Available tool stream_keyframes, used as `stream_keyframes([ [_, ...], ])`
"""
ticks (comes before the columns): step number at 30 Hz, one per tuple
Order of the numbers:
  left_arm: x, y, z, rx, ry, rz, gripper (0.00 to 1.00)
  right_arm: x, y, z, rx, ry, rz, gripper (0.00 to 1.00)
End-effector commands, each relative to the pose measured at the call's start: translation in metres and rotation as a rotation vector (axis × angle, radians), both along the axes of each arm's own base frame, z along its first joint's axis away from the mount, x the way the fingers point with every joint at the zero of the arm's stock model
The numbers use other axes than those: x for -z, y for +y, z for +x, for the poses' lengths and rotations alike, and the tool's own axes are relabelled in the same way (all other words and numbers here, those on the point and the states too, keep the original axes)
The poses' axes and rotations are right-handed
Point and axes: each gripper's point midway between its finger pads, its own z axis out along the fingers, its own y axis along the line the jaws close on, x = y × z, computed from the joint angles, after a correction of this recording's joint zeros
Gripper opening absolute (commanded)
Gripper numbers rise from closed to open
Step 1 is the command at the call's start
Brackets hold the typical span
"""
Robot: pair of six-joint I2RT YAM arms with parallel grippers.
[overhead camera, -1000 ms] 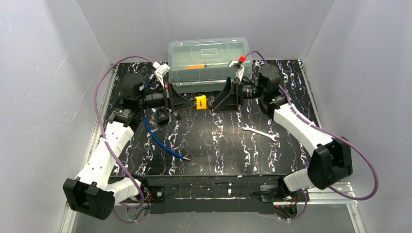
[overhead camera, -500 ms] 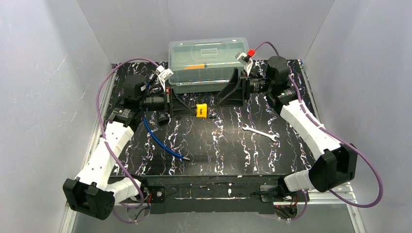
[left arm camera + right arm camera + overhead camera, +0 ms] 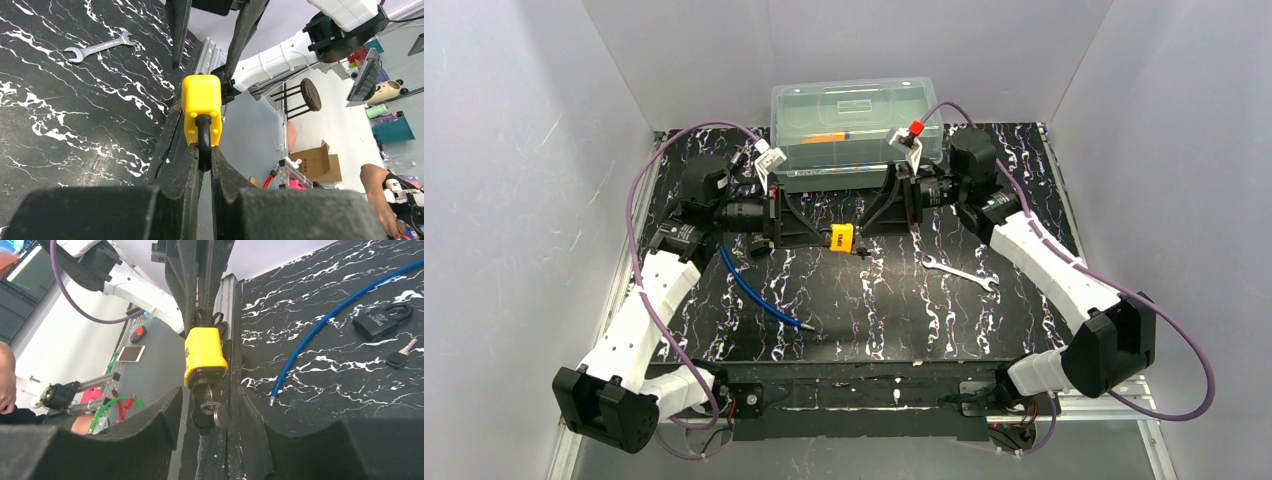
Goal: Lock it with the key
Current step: Lock the lock.
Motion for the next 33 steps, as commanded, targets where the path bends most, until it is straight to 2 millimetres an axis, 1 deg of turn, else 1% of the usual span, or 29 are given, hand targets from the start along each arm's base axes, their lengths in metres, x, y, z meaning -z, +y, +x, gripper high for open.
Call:
stream_keyframes([
  [1,-0.030,0.000,-0.013,0.052,-0.105,-0.044,0.00,0.002,0.004,-0.009,-0.015,-0.032,0.001,0.50],
  [4,-0.029,0.000,-0.013,0.052,-0.102,-0.043,0.00,0.006,0.006,-0.011,-0.024,-0.027,-0.006,0.47],
  [5,-0.029,0.000,-0.012,0.052,-0.103,-0.043,0.00,0.006,0.006,-0.012,-0.027,-0.027,-0.006,0.47],
  [6,-0.029,0.000,-0.012,0.052,-0.104,-0.043,0.00,0.005,0.006,-0.013,-0.030,-0.028,-0.005,0.49],
  [7,-0.029,0.000,-0.013,0.053,-0.105,-0.043,0.00,0.005,0.006,-0.014,-0.035,-0.029,-0.004,0.55],
  [9,-0.028,0.000,-0.013,0.055,-0.103,-0.042,0.00,0.002,0.007,-0.016,-0.046,-0.033,0.001,0.72],
  [10,-0.027,-0.001,-0.013,0.058,-0.099,-0.042,0.00,0.000,0.008,-0.017,-0.053,-0.035,0.004,0.76],
  [14,-0.024,-0.003,-0.014,0.075,-0.092,-0.034,0.00,-0.001,0.018,-0.028,-0.094,-0.038,0.002,0.77],
  [16,-0.022,-0.004,-0.016,0.087,-0.087,-0.024,0.00,0.004,0.023,-0.035,-0.119,-0.027,-0.016,0.75],
  [19,-0.020,-0.006,-0.017,0.101,-0.083,-0.012,0.00,0.011,0.027,-0.042,-0.144,-0.023,-0.042,0.67],
  [23,-0.020,-0.006,-0.016,0.106,-0.079,-0.006,0.00,0.012,0.028,-0.045,-0.147,-0.029,-0.047,0.56],
  [25,-0.018,-0.007,-0.015,0.109,-0.064,0.006,0.00,0.011,0.029,-0.045,-0.145,-0.034,-0.045,0.48],
  [26,-0.018,-0.007,-0.014,0.109,-0.058,0.013,0.00,0.011,0.029,-0.045,-0.143,-0.036,-0.045,0.42],
  [29,-0.019,-0.008,-0.009,0.096,-0.043,0.018,0.00,0.010,0.030,-0.043,-0.127,-0.039,-0.044,0.18],
  [31,-0.020,-0.009,-0.004,0.079,-0.033,0.009,0.00,0.008,0.031,-0.040,-0.107,-0.038,-0.036,0.05],
  [32,-0.021,-0.010,-0.001,0.063,-0.017,0.004,0.02,0.006,0.032,-0.038,-0.099,-0.036,-0.029,0.02],
  [33,-0.022,-0.009,0.002,0.049,-0.005,-0.006,0.07,0.004,0.033,-0.037,-0.090,-0.031,-0.023,0.01],
])
